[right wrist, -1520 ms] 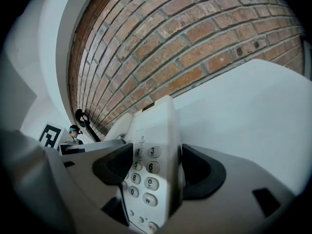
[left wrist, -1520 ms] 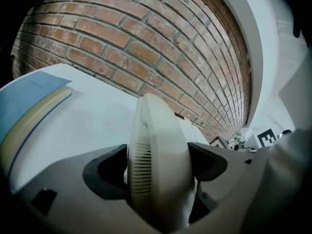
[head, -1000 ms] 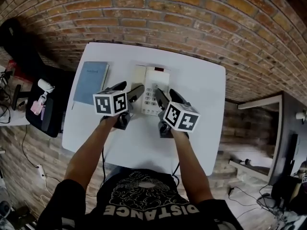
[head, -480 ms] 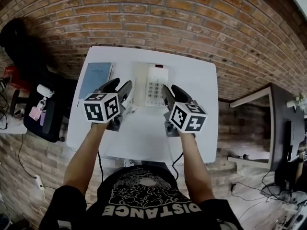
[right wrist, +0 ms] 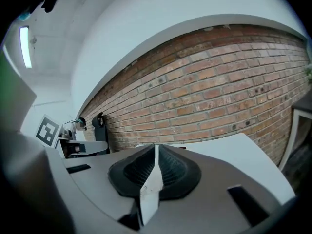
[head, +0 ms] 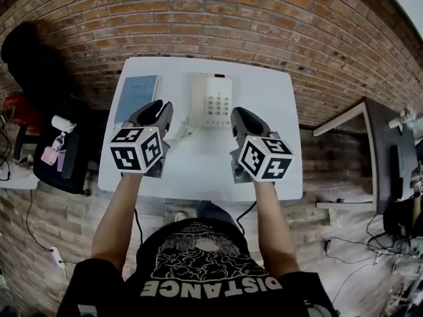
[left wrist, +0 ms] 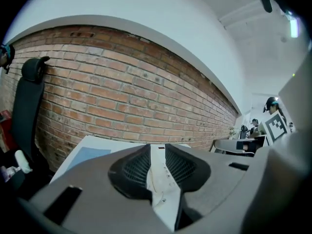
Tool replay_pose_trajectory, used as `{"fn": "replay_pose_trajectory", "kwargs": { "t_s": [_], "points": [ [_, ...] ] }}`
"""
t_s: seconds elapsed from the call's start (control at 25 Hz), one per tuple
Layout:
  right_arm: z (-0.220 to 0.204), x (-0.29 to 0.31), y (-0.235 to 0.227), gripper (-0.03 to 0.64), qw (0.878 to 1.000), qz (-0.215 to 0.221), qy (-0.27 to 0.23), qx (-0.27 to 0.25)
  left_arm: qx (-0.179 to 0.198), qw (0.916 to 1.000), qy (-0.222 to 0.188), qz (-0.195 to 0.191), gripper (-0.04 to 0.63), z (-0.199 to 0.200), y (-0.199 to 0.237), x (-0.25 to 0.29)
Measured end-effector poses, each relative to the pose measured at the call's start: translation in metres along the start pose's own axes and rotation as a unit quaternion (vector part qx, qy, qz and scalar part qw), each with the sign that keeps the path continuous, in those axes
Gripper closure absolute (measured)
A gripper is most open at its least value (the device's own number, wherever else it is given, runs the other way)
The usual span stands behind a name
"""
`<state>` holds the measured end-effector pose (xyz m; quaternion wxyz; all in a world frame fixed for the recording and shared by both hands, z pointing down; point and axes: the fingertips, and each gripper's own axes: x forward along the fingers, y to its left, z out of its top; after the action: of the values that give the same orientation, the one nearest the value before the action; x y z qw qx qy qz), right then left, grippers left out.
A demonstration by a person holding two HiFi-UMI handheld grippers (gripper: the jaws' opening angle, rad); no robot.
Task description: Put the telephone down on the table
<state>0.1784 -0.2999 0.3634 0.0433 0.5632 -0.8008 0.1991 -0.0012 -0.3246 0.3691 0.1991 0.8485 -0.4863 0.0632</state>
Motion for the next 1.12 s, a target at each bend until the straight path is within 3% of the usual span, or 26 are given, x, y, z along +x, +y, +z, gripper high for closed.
{"fn": "replay_pose_trajectory", "kwargs": {
  "t_s": [0.16, 0.32, 1.12],
  "points": [
    [0.005, -0.024, 0.008, 0.614, 1.0, -0.002, -0.02, 0.002, -0.015, 0.9996, -0.02, -0.01, 0.537, 0.003, -0.006, -0.02],
    [0.005, -0.04, 0.017, 0.615, 1.0, 0.001, -0.028, -0.003, 0.006, 0.9998, -0.019, -0.002, 0.566, -0.002, -0.007, -0.034],
    [-0.003, -0.065, 0.032, 0.615, 0.999, -0.001, -0.04, 0.0, -0.003, 0.9997, -0.026, -0.002, 0.571, -0.008, -0.005, -0.064]
  ]
}}
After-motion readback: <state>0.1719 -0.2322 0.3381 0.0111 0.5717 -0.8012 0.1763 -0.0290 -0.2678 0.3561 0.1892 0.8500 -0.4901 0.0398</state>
